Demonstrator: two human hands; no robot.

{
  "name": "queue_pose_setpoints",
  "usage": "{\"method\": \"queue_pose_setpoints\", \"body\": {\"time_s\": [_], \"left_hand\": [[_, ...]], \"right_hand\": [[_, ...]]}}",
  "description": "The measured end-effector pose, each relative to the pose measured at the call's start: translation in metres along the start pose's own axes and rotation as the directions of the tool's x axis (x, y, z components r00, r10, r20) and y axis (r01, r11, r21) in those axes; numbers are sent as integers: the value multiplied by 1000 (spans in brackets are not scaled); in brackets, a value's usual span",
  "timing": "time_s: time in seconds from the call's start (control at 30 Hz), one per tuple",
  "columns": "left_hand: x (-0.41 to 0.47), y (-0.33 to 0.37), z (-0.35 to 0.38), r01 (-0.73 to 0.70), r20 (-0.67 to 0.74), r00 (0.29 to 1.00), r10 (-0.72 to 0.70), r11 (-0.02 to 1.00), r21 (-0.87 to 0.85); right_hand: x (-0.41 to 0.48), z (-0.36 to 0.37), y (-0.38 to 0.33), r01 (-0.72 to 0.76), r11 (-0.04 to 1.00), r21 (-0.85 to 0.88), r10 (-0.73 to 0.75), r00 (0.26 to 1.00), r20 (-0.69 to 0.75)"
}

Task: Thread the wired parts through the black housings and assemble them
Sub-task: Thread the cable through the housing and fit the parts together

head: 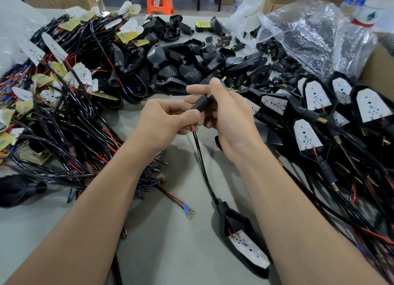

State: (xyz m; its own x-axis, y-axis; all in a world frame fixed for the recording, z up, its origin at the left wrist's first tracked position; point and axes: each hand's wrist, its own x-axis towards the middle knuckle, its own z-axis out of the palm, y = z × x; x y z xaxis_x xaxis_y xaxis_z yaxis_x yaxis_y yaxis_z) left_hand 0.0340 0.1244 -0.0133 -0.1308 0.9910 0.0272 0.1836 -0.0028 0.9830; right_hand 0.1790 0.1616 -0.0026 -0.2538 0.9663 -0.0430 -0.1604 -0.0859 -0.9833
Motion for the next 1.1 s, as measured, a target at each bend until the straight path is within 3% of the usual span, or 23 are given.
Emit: {"method": "queue_pose_setpoints", "body": {"time_s": [0.13,0.27,0.33,0.47,0.57,0.63,0.7,0.77,0.8,0.9,1.1], "left_hand": [[-3,4,-5,35,87,996,-37,999,31],[-9,10,-3,92,390,917,-79,996,-14],[-10,12,-1,99,456,886,-83,995,-12],[-9,12,5,27,379,922,-79,990,140],[-8,10,10,-99,264,965,5,934,343],[-11,13,12,-117,236,971,34,930,349],[-14,17,13,2,258,966,-20,998,70],[-18,22,12,235,390,915,-102,921,-311],[-19,24,9,309,450,886,-109,862,-401],[-17,22,-1,326,526,845,-93,870,-370],[-11,12,-13,155,516,854,-62,978,-140]], "right_hand": [[1,-6,-4,63,998,20,-61,992,-111],[2,-13,-10,138,987,-84,-154,962,-227],[3,-13,-10,168,969,-179,-210,944,-254],[6,-14,-6,200,856,-477,-385,861,-331],[6,-16,-2,159,792,-590,-440,818,-371],[9,-16,-1,140,770,-622,-444,818,-365],[13,-17,-3,129,870,-477,-324,878,-353],[15,-19,-7,111,948,-299,-203,933,-298],[15,-21,-8,113,952,-283,-195,939,-281],[15,-26,-11,158,971,-182,-211,921,-328],[17,-41,-27,229,958,175,-103,839,-534]]}}
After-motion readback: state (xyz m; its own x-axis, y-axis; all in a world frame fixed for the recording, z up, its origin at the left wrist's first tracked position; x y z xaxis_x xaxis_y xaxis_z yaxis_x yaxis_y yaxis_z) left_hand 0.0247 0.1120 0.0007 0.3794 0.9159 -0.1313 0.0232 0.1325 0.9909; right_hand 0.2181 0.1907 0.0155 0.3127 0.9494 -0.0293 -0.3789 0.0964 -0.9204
